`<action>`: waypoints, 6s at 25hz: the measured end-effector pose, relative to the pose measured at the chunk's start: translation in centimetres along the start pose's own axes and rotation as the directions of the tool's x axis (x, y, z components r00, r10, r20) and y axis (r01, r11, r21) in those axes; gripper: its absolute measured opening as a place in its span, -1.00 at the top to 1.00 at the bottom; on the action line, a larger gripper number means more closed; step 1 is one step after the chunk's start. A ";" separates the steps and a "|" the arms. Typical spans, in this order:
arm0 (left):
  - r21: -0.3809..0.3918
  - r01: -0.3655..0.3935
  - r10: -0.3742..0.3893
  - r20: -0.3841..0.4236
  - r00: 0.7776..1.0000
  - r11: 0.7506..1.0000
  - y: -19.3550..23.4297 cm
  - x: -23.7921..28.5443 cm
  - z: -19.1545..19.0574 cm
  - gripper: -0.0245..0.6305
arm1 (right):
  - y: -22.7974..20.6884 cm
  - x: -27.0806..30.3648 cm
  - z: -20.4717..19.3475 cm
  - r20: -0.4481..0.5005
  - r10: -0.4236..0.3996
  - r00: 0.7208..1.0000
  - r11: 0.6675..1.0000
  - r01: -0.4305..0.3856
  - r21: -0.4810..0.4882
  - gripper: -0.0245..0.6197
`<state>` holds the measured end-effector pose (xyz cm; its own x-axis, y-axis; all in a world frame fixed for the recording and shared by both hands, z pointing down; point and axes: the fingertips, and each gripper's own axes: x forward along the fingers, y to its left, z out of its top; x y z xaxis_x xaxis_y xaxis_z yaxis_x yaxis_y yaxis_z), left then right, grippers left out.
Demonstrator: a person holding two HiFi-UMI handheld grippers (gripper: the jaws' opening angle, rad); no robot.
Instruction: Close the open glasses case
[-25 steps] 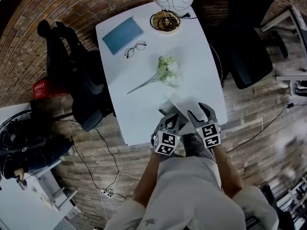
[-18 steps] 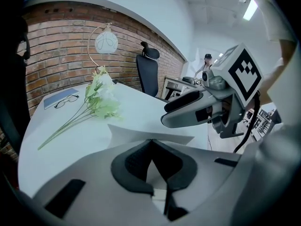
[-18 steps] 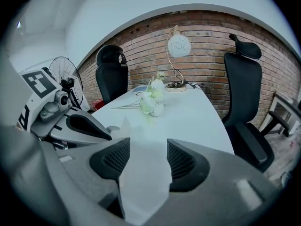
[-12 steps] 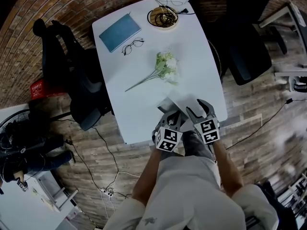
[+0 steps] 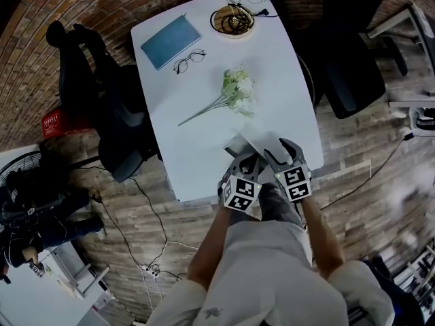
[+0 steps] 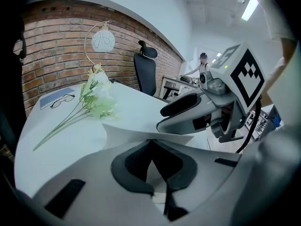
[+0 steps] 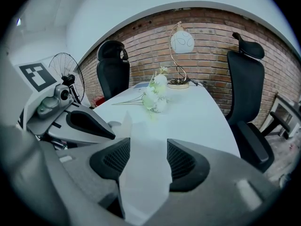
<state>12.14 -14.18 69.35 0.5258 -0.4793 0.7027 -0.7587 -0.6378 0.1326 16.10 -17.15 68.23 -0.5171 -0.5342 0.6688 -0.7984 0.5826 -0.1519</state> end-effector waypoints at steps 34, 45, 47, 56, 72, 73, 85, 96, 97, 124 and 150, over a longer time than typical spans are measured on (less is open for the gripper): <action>-0.009 0.007 -0.006 0.019 1.000 1.000 -0.1 -1.8 -1.5 0.91 | 2.5 -0.3 -0.5 0.002 -0.010 1.000 1.000 0.010 -0.010 0.16; -0.021 0.003 -0.002 0.020 1.000 1.000 0.4 -2.5 -2.3 0.91 | 3.9 -0.3 -0.5 0.002 -0.004 1.000 1.000 0.004 -0.017 0.16; -0.023 0.001 0.000 0.017 1.000 1.000 0.4 -2.6 -2.6 0.91 | 4.0 -0.3 -0.6 0.002 -0.003 1.000 1.000 0.003 -0.019 0.16; -0.035 0.004 -0.003 0.010 1.000 0.999 0.6 -3.0 -3.5 0.91 | 4.8 -0.2 -0.7 -0.005 -0.003 1.000 1.000 0.003 -0.026 0.15; -0.046 0.012 -0.012 -0.006 1.000 0.999 1.3 -3.5 -4.9 0.91 | 6.0 0.0 -1.1 -0.019 -0.008 1.000 1.000 0.008 -0.027 0.16; -0.048 0.012 -0.012 -0.008 1.000 0.999 1.3 -3.5 -5.1 0.91 | 6.0 0.0 -1.1 -0.021 -0.008 1.000 1.000 0.008 -0.028 0.16; -0.062 0.017 -0.020 -0.037 0.999 0.998 1.5 -3.6 -6.1 0.91 | 6.6 0.3 -1.4 -0.029 -0.005 1.000 1.000 0.004 -0.029 0.16; -0.073 0.023 -0.028 -0.077 0.997 0.997 1.7 -3.5 -7.0 0.91 | 7.2 0.4 -1.6 -0.039 -0.003 0.999 1.000 0.002 -0.031 0.16; -0.075 0.025 -0.031 -0.078 0.996 0.997 1.7 -3.5 -7.0 0.91 | 7.2 0.5 -1.6 -0.039 -0.003 0.999 1.000 0.002 -0.031 0.16; -0.070 0.043 -0.053 -0.146 0.988 0.997 2.1 -3.9 -8.0 0.91 | 9.3 1.4 -2.4 -0.073 0.031 0.997 0.998 -0.035 -0.056 0.16; -0.071 -0.036 0.037 0.011 0.999 0.997 5.5 -7.6 -4.2 0.91 | 8.6 -0.6 0.5 0.023 -0.021 1.000 0.999 0.022 -0.033 0.16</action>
<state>2.41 -11.53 67.69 0.5016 -0.5096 0.6991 -0.8025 -0.5759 0.1561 9.35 -12.10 66.18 -0.5072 -0.5599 0.6552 -0.7986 0.5911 -0.1131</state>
